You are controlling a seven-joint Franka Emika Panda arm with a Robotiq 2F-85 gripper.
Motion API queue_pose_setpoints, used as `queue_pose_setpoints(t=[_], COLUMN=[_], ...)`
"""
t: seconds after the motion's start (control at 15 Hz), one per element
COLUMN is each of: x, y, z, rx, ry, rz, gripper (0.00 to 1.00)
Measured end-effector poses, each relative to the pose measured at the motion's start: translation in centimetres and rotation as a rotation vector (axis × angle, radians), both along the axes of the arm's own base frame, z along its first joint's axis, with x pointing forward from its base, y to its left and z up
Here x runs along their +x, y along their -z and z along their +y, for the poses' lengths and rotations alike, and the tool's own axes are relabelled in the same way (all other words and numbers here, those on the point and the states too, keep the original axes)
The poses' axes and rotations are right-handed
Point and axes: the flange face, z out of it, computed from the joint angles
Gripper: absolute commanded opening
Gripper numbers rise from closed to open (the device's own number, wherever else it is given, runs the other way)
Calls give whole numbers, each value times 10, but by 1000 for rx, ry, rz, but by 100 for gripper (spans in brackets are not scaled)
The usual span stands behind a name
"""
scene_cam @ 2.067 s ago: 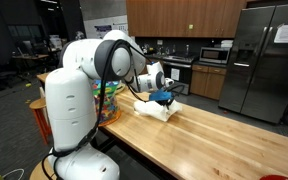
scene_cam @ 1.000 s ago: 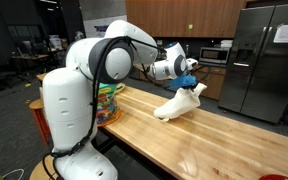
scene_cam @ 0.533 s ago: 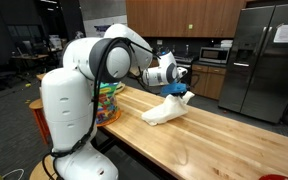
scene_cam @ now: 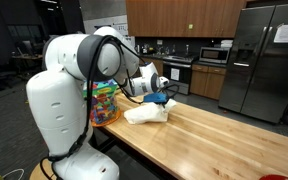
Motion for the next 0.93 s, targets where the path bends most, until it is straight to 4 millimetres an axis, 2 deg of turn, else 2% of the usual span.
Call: queue_pose_setpoints(t=[0.13, 0.33, 0.6, 0.93], x=[-10, -18, -22, -17], y=[5, 3, -10, -29], z=[10, 6, -7, -7], rx=[19, 33, 51, 57], ry=[33, 104, 182, 237], rz=[5, -11, -33, -17], gripper=[1, 1, 1, 1])
